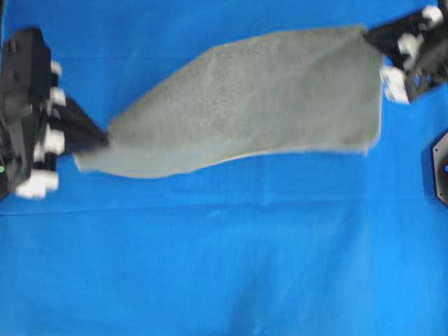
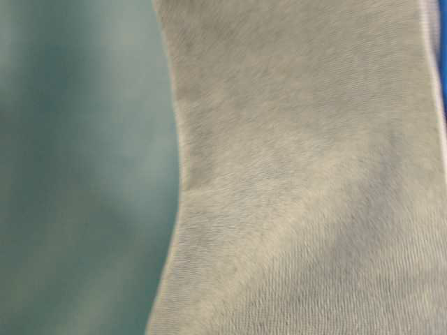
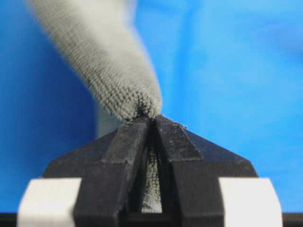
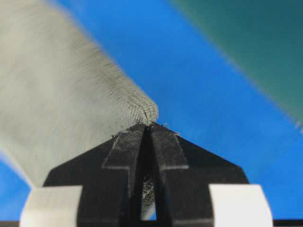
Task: Fold a large towel.
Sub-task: 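Lift the towel and rotate it, left gripper swinging toward the near side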
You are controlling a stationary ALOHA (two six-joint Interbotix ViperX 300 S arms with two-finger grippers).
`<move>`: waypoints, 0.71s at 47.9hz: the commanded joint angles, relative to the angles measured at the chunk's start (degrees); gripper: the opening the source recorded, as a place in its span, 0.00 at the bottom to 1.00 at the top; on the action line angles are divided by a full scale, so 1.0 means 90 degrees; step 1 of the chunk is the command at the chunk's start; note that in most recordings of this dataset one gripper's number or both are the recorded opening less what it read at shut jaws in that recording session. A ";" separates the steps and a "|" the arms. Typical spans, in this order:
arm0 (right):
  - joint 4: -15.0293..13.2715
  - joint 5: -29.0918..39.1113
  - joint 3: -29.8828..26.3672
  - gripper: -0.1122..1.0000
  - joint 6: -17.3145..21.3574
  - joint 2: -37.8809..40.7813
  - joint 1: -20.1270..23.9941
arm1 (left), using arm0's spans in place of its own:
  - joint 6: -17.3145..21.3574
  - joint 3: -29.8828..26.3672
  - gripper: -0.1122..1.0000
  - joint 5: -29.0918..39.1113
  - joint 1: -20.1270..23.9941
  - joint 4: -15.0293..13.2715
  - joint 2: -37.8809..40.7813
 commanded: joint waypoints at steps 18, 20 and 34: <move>-0.0068 -0.3018 -0.1328 0.13 -0.0088 0.1895 -0.2021 | -0.0117 -0.1260 0.13 -0.2568 -0.1943 0.0020 0.2021; -0.0088 -0.3076 -0.1504 0.13 -0.0107 0.2090 -0.2051 | -0.0107 -0.1484 0.13 -0.2656 -0.1963 0.0020 0.2275; -0.0127 -0.3008 -0.2090 0.13 -0.0225 0.2666 -0.2061 | 0.0244 -0.3408 0.13 -0.2695 -0.1982 0.0020 0.4043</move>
